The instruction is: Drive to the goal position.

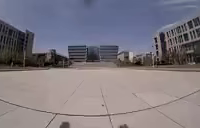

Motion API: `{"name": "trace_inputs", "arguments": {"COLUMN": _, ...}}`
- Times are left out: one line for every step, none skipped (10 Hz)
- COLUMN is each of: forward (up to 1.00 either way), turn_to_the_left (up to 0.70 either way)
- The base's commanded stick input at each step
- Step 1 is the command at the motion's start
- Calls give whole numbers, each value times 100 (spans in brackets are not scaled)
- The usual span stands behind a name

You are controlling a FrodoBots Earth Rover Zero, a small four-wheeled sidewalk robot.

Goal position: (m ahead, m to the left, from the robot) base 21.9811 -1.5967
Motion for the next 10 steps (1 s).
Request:
{"name": "trace_inputs", "arguments": {"forward": 70, "turn_to_the_left": 0}}
{"name": "trace_inputs", "arguments": {"forward": 70, "turn_to_the_left": 0}}
{"name": "trace_inputs", "arguments": {"forward": 70, "turn_to_the_left": 0}}
{"name": "trace_inputs", "arguments": {"forward": 70, "turn_to_the_left": 0}}
{"name": "trace_inputs", "arguments": {"forward": 70, "turn_to_the_left": 0}}
{"name": "trace_inputs", "arguments": {"forward": 70, "turn_to_the_left": 0}}
{"name": "trace_inputs", "arguments": {"forward": 70, "turn_to_the_left": 0}}
{"name": "trace_inputs", "arguments": {"forward": 70, "turn_to_the_left": 0}}
{"name": "trace_inputs", "arguments": {"forward": 70, "turn_to_the_left": 0}}
{"name": "trace_inputs", "arguments": {"forward": 70, "turn_to_the_left": 0}}
